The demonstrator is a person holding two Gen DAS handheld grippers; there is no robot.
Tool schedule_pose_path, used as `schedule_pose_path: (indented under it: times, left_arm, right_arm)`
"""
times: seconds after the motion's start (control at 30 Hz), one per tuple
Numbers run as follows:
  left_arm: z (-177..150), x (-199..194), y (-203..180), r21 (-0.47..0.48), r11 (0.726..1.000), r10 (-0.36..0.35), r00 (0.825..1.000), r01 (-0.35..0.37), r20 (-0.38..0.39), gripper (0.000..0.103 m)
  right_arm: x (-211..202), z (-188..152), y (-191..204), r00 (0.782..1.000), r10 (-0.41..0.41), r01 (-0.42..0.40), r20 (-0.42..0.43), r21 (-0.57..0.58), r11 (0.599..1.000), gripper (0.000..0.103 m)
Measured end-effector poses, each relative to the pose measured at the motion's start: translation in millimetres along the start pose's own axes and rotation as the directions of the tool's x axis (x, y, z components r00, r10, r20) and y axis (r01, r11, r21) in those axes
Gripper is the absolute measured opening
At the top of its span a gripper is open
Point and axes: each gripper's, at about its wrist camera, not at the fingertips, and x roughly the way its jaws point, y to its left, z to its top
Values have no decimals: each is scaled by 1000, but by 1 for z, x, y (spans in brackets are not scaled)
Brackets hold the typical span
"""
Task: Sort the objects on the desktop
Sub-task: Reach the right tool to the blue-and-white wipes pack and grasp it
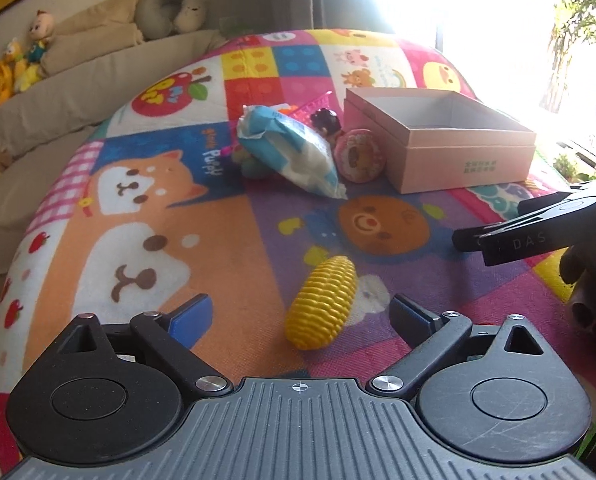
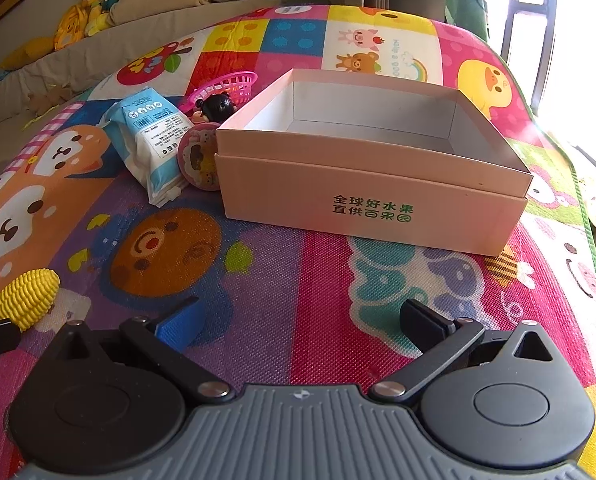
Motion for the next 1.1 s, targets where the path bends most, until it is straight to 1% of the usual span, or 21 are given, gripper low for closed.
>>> schedule_pose_path:
  times: [0.03,0.1,0.13,0.17,0.23,0.27,0.3,0.37,0.43,0.5,0.53,0.57,0.6,0.67,0.7,0.73,0.77,0.87,1.0,1.03,1.1]
  left_arm:
    - [0,1,-1,3,1000,3,1000,-3,5,90]
    - [0,2,1,-2,1000,21,1000,-21,17,91]
    - [-1,2,4,-11,999,37,999,-36,23,94]
    - [-1,3,9,-23,998,58,998,-57,27,95]
    - [0,6,20,-61,994,95,995,-93,33,96]
    - [1,7,26,-86,992,99,994,-96,33,96]
    - [2,9,32,-110,990,96,995,-92,34,96]
    - [4,11,40,-146,987,80,996,-73,41,98]
    - [8,13,45,-167,984,64,996,-53,60,99]
    - [10,16,46,-177,984,50,996,-36,77,100]
    - [10,17,46,-180,983,43,996,-28,81,100]
    - [10,18,46,-180,983,33,996,-18,82,100]
    - [9,20,46,-179,984,23,997,-8,79,100]
    - [8,22,48,-171,985,8,998,4,70,101]
    - [7,24,48,-168,986,1,998,10,67,101]
    - [7,25,49,-167,986,-5,998,15,65,101]
    - [6,26,50,-170,985,-10,998,20,61,102]
    - [7,29,53,-187,982,-24,998,34,55,102]
    - [4,28,57,-191,981,-25,999,32,38,103]
    - [4,26,58,-188,982,-24,999,31,35,103]
    - [1,22,61,-181,983,-24,999,29,30,103]
  right_arm:
    - [-1,0,0,1000,6,-6,-2,-6,1000,103]
    - [-2,2,2,999,42,-42,-14,-45,998,103]
    - [-4,4,4,998,63,-64,-15,-75,995,103]
    - [-9,6,8,997,72,-71,8,-108,992,103]
    - [-23,14,15,993,70,-52,93,-187,981,103]
    - [-28,22,15,988,65,-36,137,-206,978,103]
    - [-33,34,12,982,51,-15,181,-197,980,103]
    - [-31,62,-2,975,-2,30,220,-125,992,103]
    - [-16,95,-25,973,-86,93,215,-21,995,103]
    - [8,118,-49,973,-153,143,172,65,988,103]
    - [24,127,-65,970,-201,186,137,117,976,103]
    - [37,133,-77,967,-228,211,109,151,966,103]
    - [52,136,-91,970,-233,218,68,180,959,103]
    - [75,138,-110,983,-185,181,-1,223,958,103]
    - [84,138,-115,991,-133,135,-26,243,961,103]
    - [87,139,-115,995,-97,101,-30,244,965,103]
    - [86,139,-111,998,-60,60,-7,228,972,103]
    - [90,144,-86,999,-32,31,0,163,986,103]
    - [95,142,-41,998,60,-60,-5,1,998,103]
    - [95,142,-32,998,64,-64,-1,-31,997,103]
    - [84,143,-11,998,31,-25,62,-104,994,103]
